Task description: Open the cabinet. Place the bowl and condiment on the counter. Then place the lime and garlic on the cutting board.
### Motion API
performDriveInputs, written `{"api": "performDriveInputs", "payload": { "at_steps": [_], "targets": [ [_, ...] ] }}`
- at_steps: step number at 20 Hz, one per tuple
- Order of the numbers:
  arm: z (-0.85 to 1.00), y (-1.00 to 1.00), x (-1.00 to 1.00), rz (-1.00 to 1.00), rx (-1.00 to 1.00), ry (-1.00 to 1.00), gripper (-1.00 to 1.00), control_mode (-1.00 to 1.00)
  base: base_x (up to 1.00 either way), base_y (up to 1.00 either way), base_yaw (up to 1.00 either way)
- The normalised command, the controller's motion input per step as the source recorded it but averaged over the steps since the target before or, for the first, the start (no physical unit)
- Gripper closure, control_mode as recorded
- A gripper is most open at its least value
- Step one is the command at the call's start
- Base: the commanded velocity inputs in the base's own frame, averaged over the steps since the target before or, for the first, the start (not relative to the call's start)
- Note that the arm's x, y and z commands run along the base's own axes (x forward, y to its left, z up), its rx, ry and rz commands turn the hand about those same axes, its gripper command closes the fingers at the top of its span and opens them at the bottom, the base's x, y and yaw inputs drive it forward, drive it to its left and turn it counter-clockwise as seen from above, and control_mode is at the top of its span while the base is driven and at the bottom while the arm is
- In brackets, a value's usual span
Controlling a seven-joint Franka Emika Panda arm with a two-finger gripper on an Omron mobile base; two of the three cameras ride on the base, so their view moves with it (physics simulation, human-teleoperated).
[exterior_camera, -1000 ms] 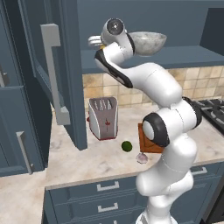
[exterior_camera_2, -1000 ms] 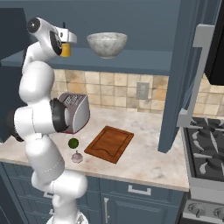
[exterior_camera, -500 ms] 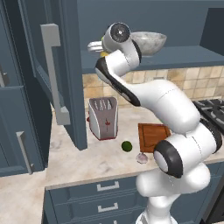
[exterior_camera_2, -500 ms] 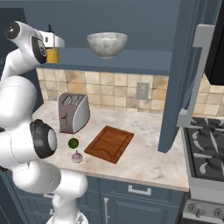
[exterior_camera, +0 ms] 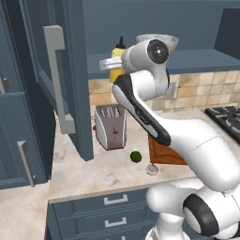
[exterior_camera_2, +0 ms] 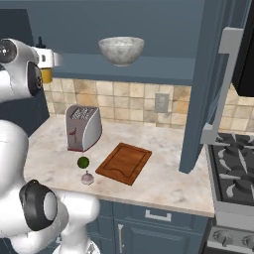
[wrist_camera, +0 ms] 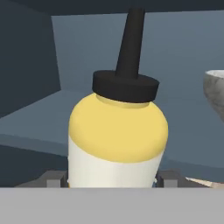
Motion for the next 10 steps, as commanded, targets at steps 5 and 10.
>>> {"api": "performDriveInputs", "payload": {
  "at_steps": [5, 10],
  "targets": [
    [0.00, 0.00, -1.00, 0.25, 0.00, 0.00, 1.00, -1.00, 0.00, 0.00, 0.00],
    [-0.47, 0.03, -0.72, 0.26, 0.00, 0.08, 1.00, -1.00, 0.00, 0.00, 0.00]
  ]
}}
